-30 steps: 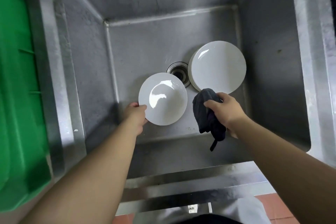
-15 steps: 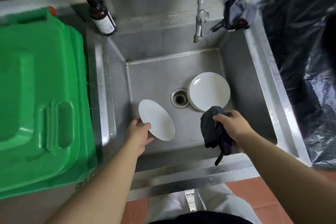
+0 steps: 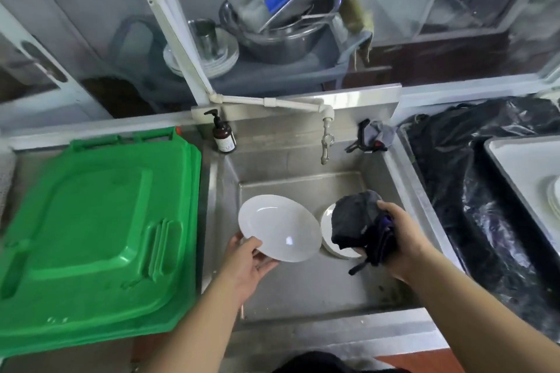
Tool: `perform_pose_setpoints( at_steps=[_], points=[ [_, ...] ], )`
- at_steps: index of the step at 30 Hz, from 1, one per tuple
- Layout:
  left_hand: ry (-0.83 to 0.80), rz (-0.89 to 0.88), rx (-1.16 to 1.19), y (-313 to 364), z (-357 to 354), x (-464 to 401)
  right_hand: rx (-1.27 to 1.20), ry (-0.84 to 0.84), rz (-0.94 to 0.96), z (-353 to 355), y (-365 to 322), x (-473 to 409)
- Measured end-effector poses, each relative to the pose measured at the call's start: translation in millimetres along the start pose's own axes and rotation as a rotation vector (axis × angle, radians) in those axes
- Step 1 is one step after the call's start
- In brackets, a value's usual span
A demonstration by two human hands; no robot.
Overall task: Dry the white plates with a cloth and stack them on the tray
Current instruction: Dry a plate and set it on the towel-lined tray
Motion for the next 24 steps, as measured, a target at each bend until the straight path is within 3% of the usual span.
perform_pose_setpoints(
  at_steps=[5, 9, 12, 18, 21, 24],
  points=[
    [-0.121, -0.088, 0.004, 13.0, -50.7, 38.9, 0.035, -0.094, 0.08, -13.0, -38.9, 14.0],
    [-0.193, -0.173, -0.01, 10.7, -90.4, 63.5, 0.156, -0.103, 0.324, -16.3, -82.2, 32.2],
    [-0.236, -0.228, 0.01, 7.0, -117.3, 83.9, 0.472, -0.052, 0.673, -20.3, -114.3, 46.2],
    [-0.344, -0.343, 0.022, 4.4, -158.2, 129.6, 1.38, 0.122, 1.318, -25.9, -117.7, 57.9],
    [-0.361, -0.377, -0.021, 3.1, -163.6, 144.8, 1.468, 0.136, 1.415, -23.2, -111.4, 68.3],
    [-0.385, -0.38, -0.052, 1.2, -165.0, 154.9, 1.438, -0.025, 1.582, -27.1, -104.5, 88.3]
  ],
)
Point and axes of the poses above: each hand's wrist, its own x-axis away from the middle knuckle, its own z-axis out of the back of the hand, y = z × x, the point moved 2 cm from there along -x, towards the middle knuckle, and after that the axes turned 12 degrees about x, right-handed, at the moved point
